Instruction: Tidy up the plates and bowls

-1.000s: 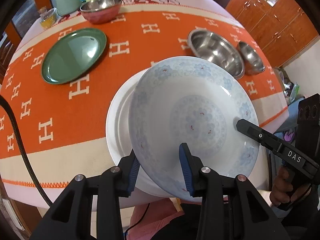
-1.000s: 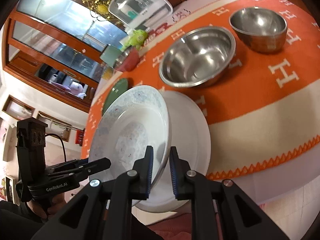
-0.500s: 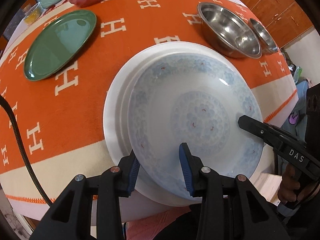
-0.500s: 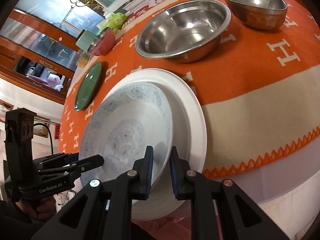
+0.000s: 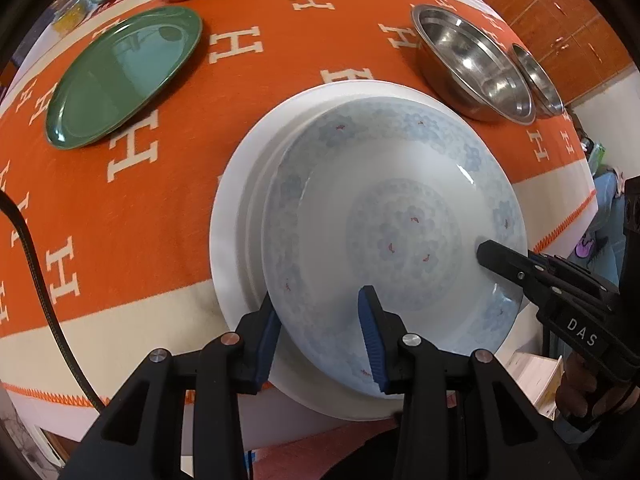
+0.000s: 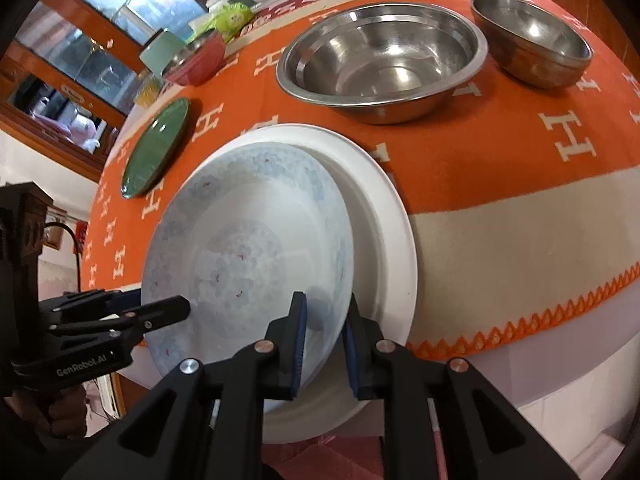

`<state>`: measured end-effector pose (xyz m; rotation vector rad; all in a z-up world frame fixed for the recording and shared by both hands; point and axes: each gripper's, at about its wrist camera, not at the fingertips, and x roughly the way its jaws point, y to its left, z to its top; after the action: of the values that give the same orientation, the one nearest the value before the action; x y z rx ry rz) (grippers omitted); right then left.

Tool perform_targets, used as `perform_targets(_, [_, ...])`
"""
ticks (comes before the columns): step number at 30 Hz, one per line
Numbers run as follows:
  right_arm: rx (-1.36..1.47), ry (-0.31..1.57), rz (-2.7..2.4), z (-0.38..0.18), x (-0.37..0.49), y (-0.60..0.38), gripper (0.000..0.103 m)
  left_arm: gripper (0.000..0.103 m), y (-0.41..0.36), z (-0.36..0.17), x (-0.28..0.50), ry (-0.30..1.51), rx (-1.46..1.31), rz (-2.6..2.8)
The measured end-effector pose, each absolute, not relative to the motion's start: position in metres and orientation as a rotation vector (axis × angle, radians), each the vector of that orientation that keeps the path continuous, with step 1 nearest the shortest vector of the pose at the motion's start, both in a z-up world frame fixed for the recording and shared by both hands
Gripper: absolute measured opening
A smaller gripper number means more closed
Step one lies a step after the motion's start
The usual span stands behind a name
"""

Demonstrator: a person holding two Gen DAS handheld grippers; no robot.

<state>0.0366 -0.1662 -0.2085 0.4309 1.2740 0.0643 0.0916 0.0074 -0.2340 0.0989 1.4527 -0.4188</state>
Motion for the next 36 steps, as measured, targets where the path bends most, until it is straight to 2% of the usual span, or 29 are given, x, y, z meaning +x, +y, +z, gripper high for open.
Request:
perform_targets(3, [0.391, 1.313, 0.069, -0.208, 0.041, -0.165, 0.019, 0.037, 0.007, -0.233, 0.091, 1.448, 0.094, -0.404])
perform_targets(7, [0.339, 1.356, 0.127, -0.204, 0.045, -0.163, 0.027, 0.037, 0.003, -0.226, 0.089, 1.422, 0.096, -0.357])
perform_targets(15, [0.265, 1.431, 0.280, -0.200, 0.055, -0.168, 0.030, 0.042, 0.013, -0.196, 0.087, 1.308, -0.019, -0.237])
perform_targets(17, [0.256, 1.447, 0.321, -0.198, 0.059, -0.169, 0.034, 0.045, 0.015, -0.185, 0.084, 1.274, -0.060, -0.193])
perform_targets(19, [0.234, 1.431, 0.352, -0.190, 0.062, -0.171, 0.047, 0.049, 0.018, -0.175, 0.079, 1.239, -0.104, -0.152])
perform_targets(20, [0.230, 1.415, 0.371, -0.184, 0.064, -0.173, 0.050, 0.054, 0.019, -0.170, 0.076, 1.222, -0.122, -0.134])
perform_targets(22, [0.228, 1.396, 0.410, -0.176, 0.069, -0.176, 0.057, 0.055, 0.020, -0.161, 0.070, 1.187, -0.147, -0.097])
perform_targets(26, [0.213, 1.382, 0.467, -0.166, 0.077, -0.180, 0.057, 0.056, 0.024, -0.144, 0.059, 1.144, -0.198, -0.024])
perform_targets(29, [0.196, 1.360, 0.506, -0.160, 0.081, -0.181, 0.057, 0.064, 0.032, -0.131, 0.049, 1.078, -0.242, 0.012])
perform_targets(36, [0.123, 1.285, 0.572, -0.141, 0.087, -0.178, 0.057, 0.065, 0.042, -0.109, 0.040, 0.965, -0.252, 0.079])
